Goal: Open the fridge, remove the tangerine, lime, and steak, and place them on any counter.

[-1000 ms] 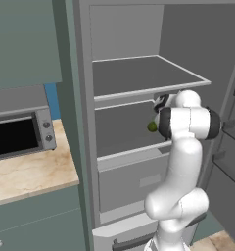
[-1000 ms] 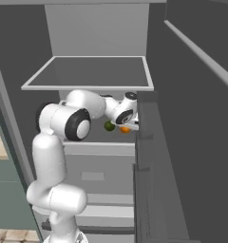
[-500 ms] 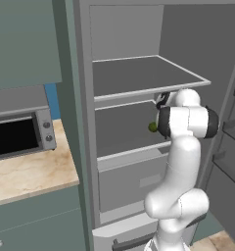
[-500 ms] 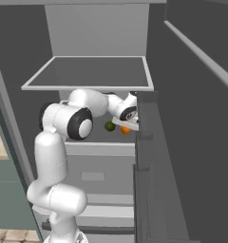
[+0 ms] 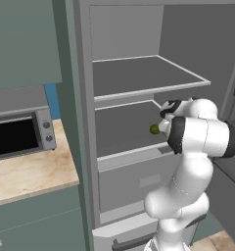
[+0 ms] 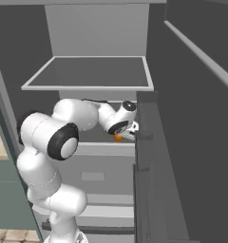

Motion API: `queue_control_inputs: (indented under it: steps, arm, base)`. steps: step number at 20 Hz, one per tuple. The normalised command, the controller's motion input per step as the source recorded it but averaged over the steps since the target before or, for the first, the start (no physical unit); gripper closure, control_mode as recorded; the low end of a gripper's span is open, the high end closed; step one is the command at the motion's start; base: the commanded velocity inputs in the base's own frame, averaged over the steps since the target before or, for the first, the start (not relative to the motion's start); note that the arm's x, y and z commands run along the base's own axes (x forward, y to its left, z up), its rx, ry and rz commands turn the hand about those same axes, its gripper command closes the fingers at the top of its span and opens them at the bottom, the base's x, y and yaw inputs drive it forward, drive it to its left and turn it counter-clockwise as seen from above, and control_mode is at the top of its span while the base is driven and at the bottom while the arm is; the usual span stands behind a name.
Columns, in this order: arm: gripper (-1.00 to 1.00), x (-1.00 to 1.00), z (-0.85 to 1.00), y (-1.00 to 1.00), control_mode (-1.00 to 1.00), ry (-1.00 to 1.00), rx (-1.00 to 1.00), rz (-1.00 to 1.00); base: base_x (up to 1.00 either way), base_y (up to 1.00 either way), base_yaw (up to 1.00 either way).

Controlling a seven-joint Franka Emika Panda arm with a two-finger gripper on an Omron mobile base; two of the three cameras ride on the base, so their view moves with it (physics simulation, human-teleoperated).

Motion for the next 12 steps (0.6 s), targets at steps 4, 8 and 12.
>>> queue_control_inputs:
  steps: [4,8,12]
  arm:
    - [1.00,-0.74,0.83,0.07,-1.00,-0.01,-0.01,0.00]
    - [1.00,-0.80,1.00,0.00,-1.00,0.02,-0.07,-0.01]
    - [1.00,-0.89,0.92,0.04,-1.00,0.02,-0.10,0.00]
  base:
    - [0.00,0.00,0.00]
    - [0.00,0.00,0.00]
    - [0.00,0.00,0.00]
